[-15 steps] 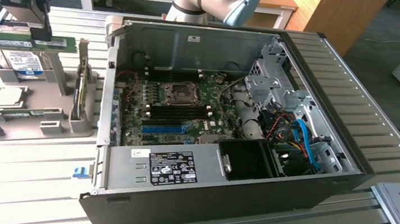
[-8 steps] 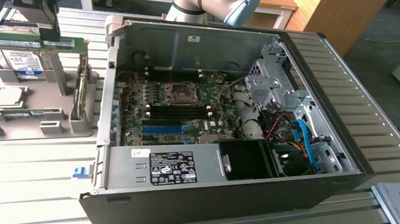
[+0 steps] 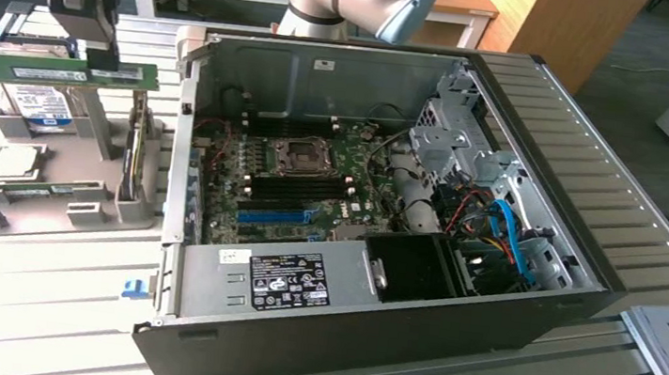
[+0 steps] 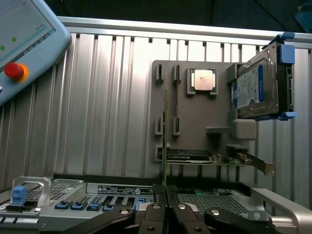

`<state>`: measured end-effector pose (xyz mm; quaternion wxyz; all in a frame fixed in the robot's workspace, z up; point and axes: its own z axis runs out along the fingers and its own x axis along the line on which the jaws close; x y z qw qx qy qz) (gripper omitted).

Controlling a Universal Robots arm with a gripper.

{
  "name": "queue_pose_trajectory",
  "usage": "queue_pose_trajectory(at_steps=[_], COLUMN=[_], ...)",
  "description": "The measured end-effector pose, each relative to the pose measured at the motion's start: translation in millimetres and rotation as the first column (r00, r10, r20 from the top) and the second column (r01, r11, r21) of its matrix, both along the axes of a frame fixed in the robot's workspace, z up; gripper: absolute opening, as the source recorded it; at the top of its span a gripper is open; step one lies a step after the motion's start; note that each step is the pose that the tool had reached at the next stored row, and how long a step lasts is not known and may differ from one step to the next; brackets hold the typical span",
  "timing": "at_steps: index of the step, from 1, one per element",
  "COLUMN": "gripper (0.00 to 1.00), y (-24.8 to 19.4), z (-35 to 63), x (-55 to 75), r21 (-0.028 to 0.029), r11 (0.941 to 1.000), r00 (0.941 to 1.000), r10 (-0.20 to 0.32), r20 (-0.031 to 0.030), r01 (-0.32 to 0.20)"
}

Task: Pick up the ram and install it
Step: 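Pick up the ram and move it above insertion slot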

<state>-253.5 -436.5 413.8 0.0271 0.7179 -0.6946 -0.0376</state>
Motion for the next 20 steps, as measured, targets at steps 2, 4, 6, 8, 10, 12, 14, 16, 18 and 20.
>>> queue_pose_trajectory(at_steps=[2,4,6,8,10,12,14,16,18,20], gripper=[0.11,0.11,0.11,0.11,0.11,0.11,0.11,0.11,0.11,0.11], y=[0.0,0.0,0.0,0.0,0.0,0.0,0.0,0.0,0.0,0.0], z=[0.0,0.0,0.0,0.1,0.0,0.0,0.0,0.0,0.1,0.0], x=[4.5,8.7,12.8,17.1,21.6,26.2,31.0,35.7,40.7,45.8], r21=[0.0,0.0,0.0,-0.0001,-0.0001,0.0,0.0,0.0,-0.0001,-0.0001], r11=[1.0,1.0,1.0,1.0,1.0,1.0,1.0,1.0,1.0,1.0], r00=[1.0,1.0,1.0,1.0,1.0,1.0,1.0,1.0,1.0,1.0], r10=[0.0,0.0,0.0,0.0,0.0,0.0,0.0,0.0,0.0,0.0], r20=[0.0,-0.0001,0.0,-0.0001,0.0,0.0,0.0,0.0,-0.0001,0.0], r01=[0.0,0.0,0.0,0.0,0.0,0.0,0.0,0.0,0.0,0.0])
